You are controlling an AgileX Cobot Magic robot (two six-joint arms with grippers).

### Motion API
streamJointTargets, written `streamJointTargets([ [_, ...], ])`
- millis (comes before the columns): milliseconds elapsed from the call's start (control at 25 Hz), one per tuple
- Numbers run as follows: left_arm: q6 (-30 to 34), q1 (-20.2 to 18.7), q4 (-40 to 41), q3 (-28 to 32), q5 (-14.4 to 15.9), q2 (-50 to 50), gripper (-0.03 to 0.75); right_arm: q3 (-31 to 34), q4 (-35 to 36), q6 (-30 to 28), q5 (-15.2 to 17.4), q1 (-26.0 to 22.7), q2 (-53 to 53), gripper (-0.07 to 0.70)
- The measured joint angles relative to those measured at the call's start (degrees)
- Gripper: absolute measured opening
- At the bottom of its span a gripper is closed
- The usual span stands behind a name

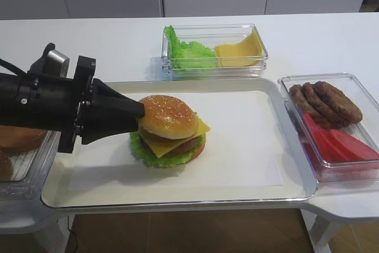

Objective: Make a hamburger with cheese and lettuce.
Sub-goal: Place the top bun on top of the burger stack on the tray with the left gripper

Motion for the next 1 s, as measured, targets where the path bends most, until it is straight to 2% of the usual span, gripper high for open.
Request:
streamJointTargets([
  [480, -0.86, -0.10, 0.95, 0.00, -1.30, 0.00, 0.217, 0.00, 0.00, 0.00, 0.00, 0.00, 0.00, 0.405],
  [760, -1.56, -2.66, 0.99, 0.00, -4.04, 0.00, 0.217, 0.00, 0.00, 0.00, 0.00, 0.00, 0.00, 0.405],
  [1000, -1.68, -2.79, 0.99, 0.08, -5.01, 0.00, 0.217, 0.00, 0.00, 0.00, 0.00, 0.00, 0.00, 0.405],
])
